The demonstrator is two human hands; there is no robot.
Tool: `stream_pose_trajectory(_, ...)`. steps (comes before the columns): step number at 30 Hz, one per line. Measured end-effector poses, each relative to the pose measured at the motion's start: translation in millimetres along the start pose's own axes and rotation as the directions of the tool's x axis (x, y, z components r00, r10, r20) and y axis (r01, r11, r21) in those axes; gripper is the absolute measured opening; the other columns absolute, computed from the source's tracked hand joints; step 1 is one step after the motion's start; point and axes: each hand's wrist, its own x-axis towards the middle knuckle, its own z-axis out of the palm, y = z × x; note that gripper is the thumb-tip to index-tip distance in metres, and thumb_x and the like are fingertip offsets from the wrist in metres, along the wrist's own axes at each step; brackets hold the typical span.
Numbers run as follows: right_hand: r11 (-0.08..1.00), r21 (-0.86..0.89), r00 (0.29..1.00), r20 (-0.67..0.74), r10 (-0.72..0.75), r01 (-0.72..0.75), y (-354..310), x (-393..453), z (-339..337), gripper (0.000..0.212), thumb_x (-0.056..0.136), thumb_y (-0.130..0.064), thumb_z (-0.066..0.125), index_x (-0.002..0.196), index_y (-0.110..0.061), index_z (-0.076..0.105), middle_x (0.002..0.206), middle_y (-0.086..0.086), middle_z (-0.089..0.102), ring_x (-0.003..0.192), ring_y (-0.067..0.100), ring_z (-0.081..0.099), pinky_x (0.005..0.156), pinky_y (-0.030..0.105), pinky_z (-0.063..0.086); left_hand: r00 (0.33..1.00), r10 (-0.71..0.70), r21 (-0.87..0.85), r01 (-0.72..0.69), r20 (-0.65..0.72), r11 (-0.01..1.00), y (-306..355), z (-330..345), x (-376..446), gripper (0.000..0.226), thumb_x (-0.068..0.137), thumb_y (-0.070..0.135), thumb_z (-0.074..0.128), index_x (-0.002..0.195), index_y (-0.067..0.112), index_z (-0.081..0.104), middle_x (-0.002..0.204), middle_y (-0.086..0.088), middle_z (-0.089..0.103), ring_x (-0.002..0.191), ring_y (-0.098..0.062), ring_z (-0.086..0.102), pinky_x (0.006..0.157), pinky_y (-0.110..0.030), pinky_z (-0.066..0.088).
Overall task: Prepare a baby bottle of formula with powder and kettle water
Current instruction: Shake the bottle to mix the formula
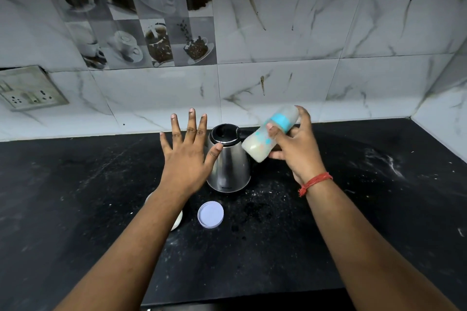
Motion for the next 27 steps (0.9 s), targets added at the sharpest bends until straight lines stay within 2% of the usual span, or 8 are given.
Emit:
stream_pose_trajectory(3,0.991,0.110,0.982,-0.183,-0.051,0.072,-0.8,3.0,-4.9,0.078,0.095,-0.022,0.072,0.152,-0.035,0.021,0.126,0.002,0.061,0.103,0.016,0.072,0.073,0.045,0.064,1.000,-0.008,0.004,0.008,0.001,1.000,0.0,-0.3,0.9,0.087,0.086,0.082,-0.010,0.160,0.037,-0.016,0.169,0.008,-0.025,0.153,-0.029,-0.032,0.124,-0.064,-0.009)
stream_pose_trajectory(7,0.998,-0.053,1.000,0.020,-0.014,0.015,0.8,1.5,-1.5,0.074,0.093,-0.020,0.074,0.149,-0.037,0.028,0.122,0.005,0.062,0.105,0.022,0.072,0.070,0.045,0.064,1.000,-0.003,0.011,0.003,0.003,1.000,0.1,-0.7,2.1,0.084,0.089,0.079,-0.005,0.161,0.036,-0.014,0.170,0.007,-0.024,0.154,-0.030,-0.030,0.124,-0.065,-0.007)
stream_pose_trajectory(10,0.994,0.064,0.980,-0.187,-0.074,0.087,2.0,4.3,-3.6,0.076,0.093,-0.024,0.074,0.150,-0.037,0.025,0.121,0.000,0.062,0.102,0.017,0.072,0.072,0.046,0.064,1.000,-0.004,0.003,0.004,-0.002,1.000,0.2,0.7,2.7,0.085,0.090,0.080,-0.004,0.162,0.036,-0.013,0.170,0.008,-0.024,0.154,-0.030,-0.030,0.123,-0.065,-0.008)
stream_pose_trajectory(14,0.995,-0.094,0.999,0.005,-0.036,0.036,4.4,4.2,-1.7,0.075,0.091,-0.023,0.076,0.147,-0.041,0.030,0.124,0.008,0.062,0.101,0.023,0.073,0.072,0.053,0.064,1.000,0.006,0.016,-0.006,-0.001,1.000,-0.5,1.4,3.2,0.086,0.087,0.082,-0.009,0.161,0.037,-0.015,0.168,0.009,-0.027,0.154,-0.029,-0.031,0.123,-0.065,-0.008)
stream_pose_trajectory(18,0.994,0.062,0.977,-0.197,-0.078,0.092,2.6,5.7,-4.7,0.078,0.092,-0.023,0.074,0.150,-0.037,0.025,0.124,0.004,0.061,0.106,0.020,0.072,0.072,0.046,0.065,1.000,-0.005,0.017,0.005,0.008,1.000,-0.2,1.1,5.1,0.085,0.087,0.081,-0.010,0.160,0.037,-0.017,0.168,0.009,-0.027,0.153,-0.029,-0.032,0.123,-0.065,-0.008)
stream_pose_trajectory(22,0.990,-0.133,0.999,0.037,-0.037,0.042,5.2,3.9,-0.7,0.075,0.090,-0.022,0.077,0.147,-0.039,0.031,0.120,0.004,0.063,0.102,0.022,0.073,0.070,0.049,0.065,1.000,-0.001,0.023,0.001,0.011,1.000,-0.8,0.2,6.1,0.083,0.089,0.079,-0.005,0.160,0.037,-0.017,0.168,0.009,-0.028,0.153,-0.029,-0.032,0.123,-0.065,-0.008)
stream_pose_trajectory(25,0.996,0.034,0.986,-0.152,-0.076,0.082,4.2,6.8,-3.6,0.072,0.091,-0.023,0.075,0.145,-0.039,0.031,0.119,0.002,0.063,0.101,0.019,0.073,0.071,0.047,0.065,1.000,-0.004,0.016,0.004,0.010,1.000,-0.1,-0.3,7.4,0.082,0.090,0.079,-0.004,0.160,0.038,-0.018,0.168,0.008,-0.027,0.153,-0.029,-0.032,0.123,-0.065,-0.009)
stream_pose_trajectory(27,0.998,0.003,0.992,-0.104,-0.067,0.068,2.9,7.6,-2.4,0.073,0.091,-0.023,0.075,0.145,-0.039,0.029,0.123,0.005,0.063,0.103,0.021,0.073,0.070,0.048,0.064,1.000,0.003,0.029,-0.003,0.010,1.000,-0.6,-0.1,7.2,0.082,0.090,0.079,-0.005,0.160,0.038,-0.018,0.168,0.009,-0.028,0.153,-0.029,-0.032,0.123,-0.065,-0.009)
